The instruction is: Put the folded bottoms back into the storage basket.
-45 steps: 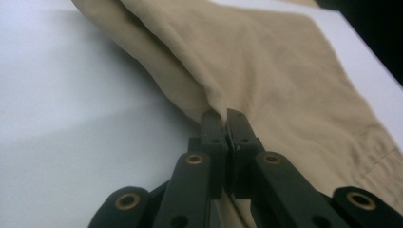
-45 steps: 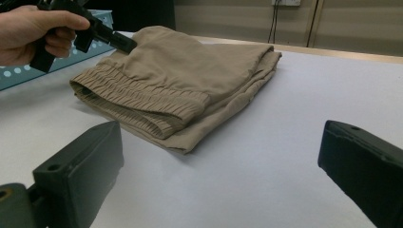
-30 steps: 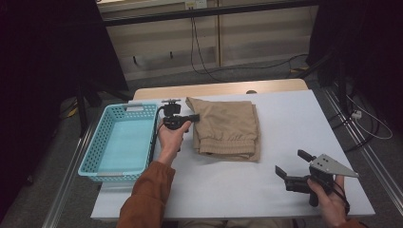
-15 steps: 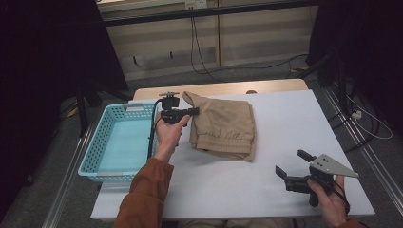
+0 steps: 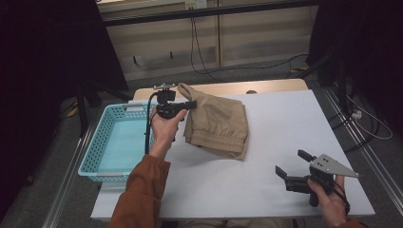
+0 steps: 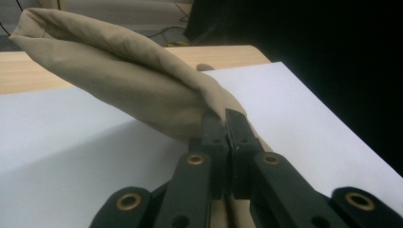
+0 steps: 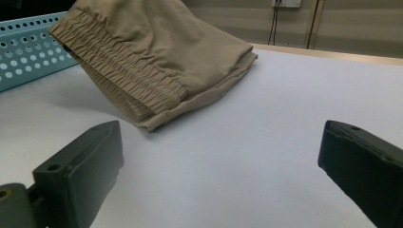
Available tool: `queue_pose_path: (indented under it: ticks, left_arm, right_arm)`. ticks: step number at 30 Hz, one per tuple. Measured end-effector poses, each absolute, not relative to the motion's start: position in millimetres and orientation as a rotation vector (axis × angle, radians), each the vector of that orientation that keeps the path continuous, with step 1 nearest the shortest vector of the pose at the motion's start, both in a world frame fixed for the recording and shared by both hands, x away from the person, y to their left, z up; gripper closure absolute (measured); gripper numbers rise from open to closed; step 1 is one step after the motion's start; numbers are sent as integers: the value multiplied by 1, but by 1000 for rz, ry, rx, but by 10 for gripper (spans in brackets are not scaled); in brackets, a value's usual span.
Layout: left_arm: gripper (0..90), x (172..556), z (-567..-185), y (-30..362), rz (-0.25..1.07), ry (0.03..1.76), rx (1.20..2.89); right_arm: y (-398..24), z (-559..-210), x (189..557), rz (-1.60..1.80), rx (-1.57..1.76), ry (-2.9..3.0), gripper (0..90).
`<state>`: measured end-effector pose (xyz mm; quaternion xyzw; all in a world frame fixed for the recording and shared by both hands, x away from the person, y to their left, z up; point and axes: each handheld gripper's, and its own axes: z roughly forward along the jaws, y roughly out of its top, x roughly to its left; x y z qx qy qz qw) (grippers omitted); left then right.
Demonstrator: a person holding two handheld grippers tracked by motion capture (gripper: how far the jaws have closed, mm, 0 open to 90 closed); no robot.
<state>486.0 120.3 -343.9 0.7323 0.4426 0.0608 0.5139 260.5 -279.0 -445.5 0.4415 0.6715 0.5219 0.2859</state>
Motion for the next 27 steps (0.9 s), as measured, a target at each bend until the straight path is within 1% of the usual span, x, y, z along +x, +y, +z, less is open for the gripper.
queue_pose_path:
  ticks: [12, 27]
  left_arm:
    - [884, 484, -327, 129, 170, 1055, 1740]
    - [885, 477, -300, 136, 205, 1001, 1752]
  right_arm:
    - [-279, -445, 261, 1391, 1179, 1798, 13]
    - [-279, -446, 261, 1391, 1178, 1796, 13]
